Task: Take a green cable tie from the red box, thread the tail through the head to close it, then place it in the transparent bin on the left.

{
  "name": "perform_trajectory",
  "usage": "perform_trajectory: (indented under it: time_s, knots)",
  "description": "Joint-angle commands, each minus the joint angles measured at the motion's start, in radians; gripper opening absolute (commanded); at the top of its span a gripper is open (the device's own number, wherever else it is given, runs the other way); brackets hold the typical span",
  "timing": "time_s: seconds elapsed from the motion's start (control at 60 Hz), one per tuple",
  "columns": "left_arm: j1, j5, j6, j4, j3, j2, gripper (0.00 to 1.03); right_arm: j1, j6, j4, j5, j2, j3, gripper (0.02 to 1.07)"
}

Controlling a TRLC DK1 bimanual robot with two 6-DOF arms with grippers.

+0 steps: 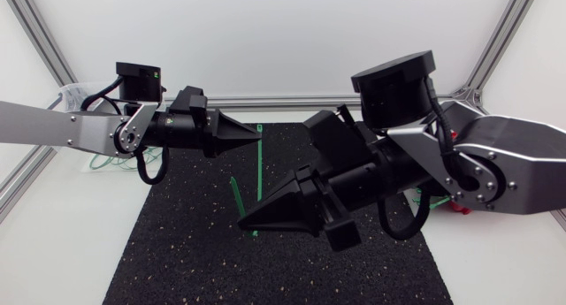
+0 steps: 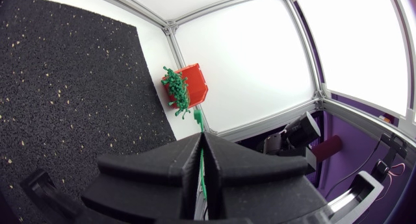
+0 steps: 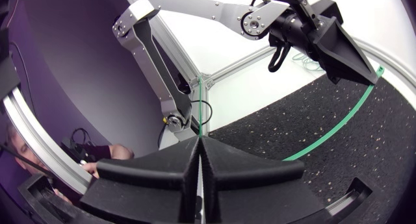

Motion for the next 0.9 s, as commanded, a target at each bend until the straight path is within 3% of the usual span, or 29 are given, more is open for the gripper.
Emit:
perform_trajectory:
  time_s: [0.0,0.433,0.567,0.883]
  knots:
    - [-0.014,-0.014,0.004,0.052,-0.046,-0.064,0.04,-0.009,0.170,0.012,-0.031,0.000,0.046,0.08]
    - [-0.066,-0.083,-0.004,0.218,-0.177,-0.201,0.04,-0.055,0.808,0.006,-0.084,0.005,0.143,0.08]
    - [-0.078,-0.098,-0.004,0.244,-0.198,-0.212,0.04,-0.071,0.993,0.078,-0.132,0.011,0.152,0.08]
    - [-0.094,-0.178,-0.021,0.353,-0.263,-0.250,0.04,-0.127,1.003,-0.111,-0.182,0.100,0.267,0.08]
